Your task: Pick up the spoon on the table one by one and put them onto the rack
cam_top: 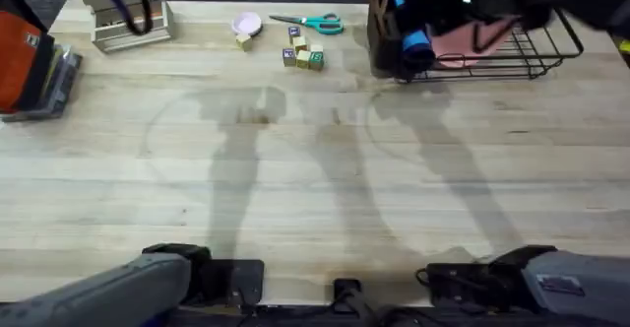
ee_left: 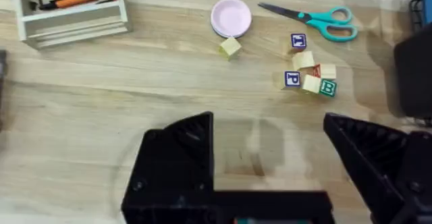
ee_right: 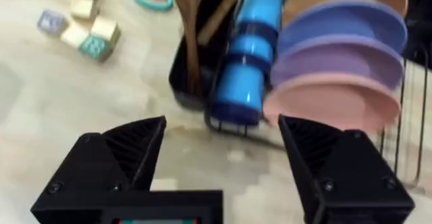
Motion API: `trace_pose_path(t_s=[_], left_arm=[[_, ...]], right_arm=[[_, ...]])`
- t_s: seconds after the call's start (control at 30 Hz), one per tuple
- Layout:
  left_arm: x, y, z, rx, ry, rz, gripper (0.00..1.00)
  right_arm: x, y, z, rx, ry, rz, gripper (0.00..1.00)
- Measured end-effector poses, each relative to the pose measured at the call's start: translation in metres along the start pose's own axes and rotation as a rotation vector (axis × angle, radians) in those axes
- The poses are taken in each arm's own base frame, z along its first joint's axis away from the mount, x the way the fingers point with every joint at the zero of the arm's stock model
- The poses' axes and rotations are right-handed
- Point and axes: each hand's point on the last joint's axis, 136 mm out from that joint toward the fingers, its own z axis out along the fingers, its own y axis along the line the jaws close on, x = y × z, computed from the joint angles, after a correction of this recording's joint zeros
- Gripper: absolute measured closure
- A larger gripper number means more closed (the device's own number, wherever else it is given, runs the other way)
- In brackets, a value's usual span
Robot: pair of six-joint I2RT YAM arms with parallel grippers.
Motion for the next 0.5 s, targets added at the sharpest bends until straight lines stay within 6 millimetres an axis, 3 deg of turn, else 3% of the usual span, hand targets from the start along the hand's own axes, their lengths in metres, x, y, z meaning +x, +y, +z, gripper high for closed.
trace_pose_path(t_s=[0.07, 0.1, 0.13, 0.33, 0.5], left_arm=[[0.002, 0.001, -0.014, 0.001, -0.008, 0.000, 0.007], [0.009, 0.003, -0.035, 0.001, -0.011, 0.000, 0.007], [0.010, 0.004, -0.039, 0.001, -0.012, 0.000, 0.007], [0.013, 0.005, -0.053, 0.003, -0.022, -0.001, 0.008], [0.016, 0.006, -0.063, 0.003, -0.024, -0.001, 0.007]], right_arm=[[0.009, -0.002, -0.017, -0.003, 0.025, 0.020, 0.005], [0.027, -0.006, -0.048, -0.007, 0.076, 0.075, 0.005], [0.032, -0.007, -0.056, -0.007, 0.086, 0.093, 0.005], [0.051, -0.011, -0.092, -0.003, 0.120, 0.187, 0.005], [0.051, -0.015, -0.108, 0.001, 0.089, 0.267, 0.005]])
